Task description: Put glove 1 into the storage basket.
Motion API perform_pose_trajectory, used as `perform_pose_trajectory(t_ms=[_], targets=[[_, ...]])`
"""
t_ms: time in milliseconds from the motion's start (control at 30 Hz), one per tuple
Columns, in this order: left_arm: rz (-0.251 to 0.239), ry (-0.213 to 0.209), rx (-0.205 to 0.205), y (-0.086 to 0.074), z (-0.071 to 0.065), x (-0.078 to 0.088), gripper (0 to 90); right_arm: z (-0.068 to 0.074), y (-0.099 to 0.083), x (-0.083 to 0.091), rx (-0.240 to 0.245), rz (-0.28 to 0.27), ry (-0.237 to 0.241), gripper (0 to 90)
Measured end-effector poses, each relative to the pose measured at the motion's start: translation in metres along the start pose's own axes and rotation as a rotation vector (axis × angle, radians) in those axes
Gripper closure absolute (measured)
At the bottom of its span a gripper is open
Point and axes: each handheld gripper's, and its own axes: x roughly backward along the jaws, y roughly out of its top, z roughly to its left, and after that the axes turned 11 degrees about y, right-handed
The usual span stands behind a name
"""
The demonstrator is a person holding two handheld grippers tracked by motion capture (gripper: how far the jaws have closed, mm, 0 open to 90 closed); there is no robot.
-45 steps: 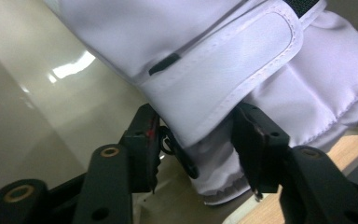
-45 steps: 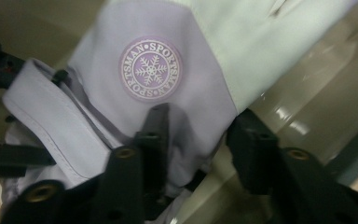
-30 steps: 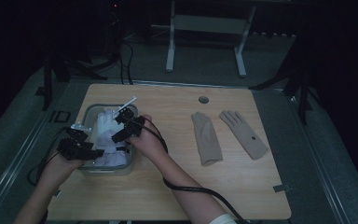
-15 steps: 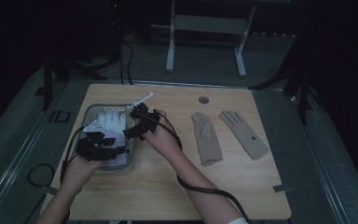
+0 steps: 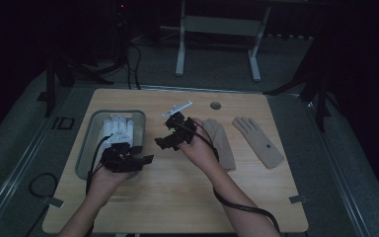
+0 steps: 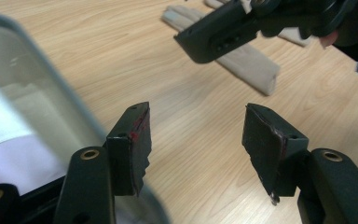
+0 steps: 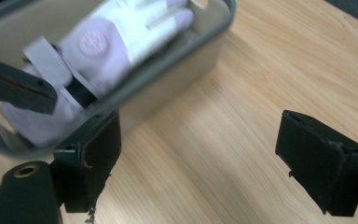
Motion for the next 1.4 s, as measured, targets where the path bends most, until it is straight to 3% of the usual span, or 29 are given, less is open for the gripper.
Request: perform_pose_trajectory(t_ms=[233, 400, 500, 600, 633, 867, 1033, 1133, 1233, 1300, 1400], targets=[[0.012, -0.028, -0.031, 0.001, -0.022, -0.020, 41.5, -0.018, -0.030, 0.014, -0.025, 0.015, -0.002, 13.9], [0.032, -0.081, -0.042, -0.001, -0.034, -0.035, 27.6, -0.028, -0.049, 0.023, -0.038, 0.000, 0.012, 13.8], [0.050, -0.078, -0.091, -0.004, -0.044, -0.045, 15.0, -0.033, -0.061, 0.029, -0.034, -0.018, 0.026, 13.5], [0.046, -0.110, -0.086, -0.008, -0.051, -0.053, 14.4, -0.038, -0.072, 0.034, -0.019, -0.031, 0.023, 13.2], [0.041, -0.095, -0.094, -0.010, -0.054, -0.056, 14.3, -0.040, -0.076, 0.035, -0.019, -0.030, 0.016, 13.2], [-0.047, -0.108, -0.098, -0.026, -0.065, -0.071, 14.3, -0.060, -0.105, 0.044, -0.075, -0.064, 0.002, 12.4], [-0.032, -0.149, -0.099, -0.039, -0.068, -0.081, 14.3, -0.069, -0.122, 0.051, -0.056, -0.066, 0.006, 10.2], [-0.036, -0.159, -0.103, -0.048, -0.069, -0.084, 14.3, -0.078, -0.133, 0.055, -0.065, -0.059, -0.010, 10.8], [-0.045, -0.140, -0.111, -0.058, -0.071, -0.086, 12.9, -0.086, -0.145, 0.059, -0.044, -0.066, -0.035, 14.8], [-0.025, -0.137, -0.112, -0.063, -0.071, -0.088, 10.3, -0.089, -0.154, 0.062, -0.017, -0.071, -0.088, 20.0], [-0.038, -0.118, -0.106, -0.071, -0.072, -0.088, 3.7, -0.092, -0.166, 0.064, 0.000, -0.077, -0.120, 28.8]])
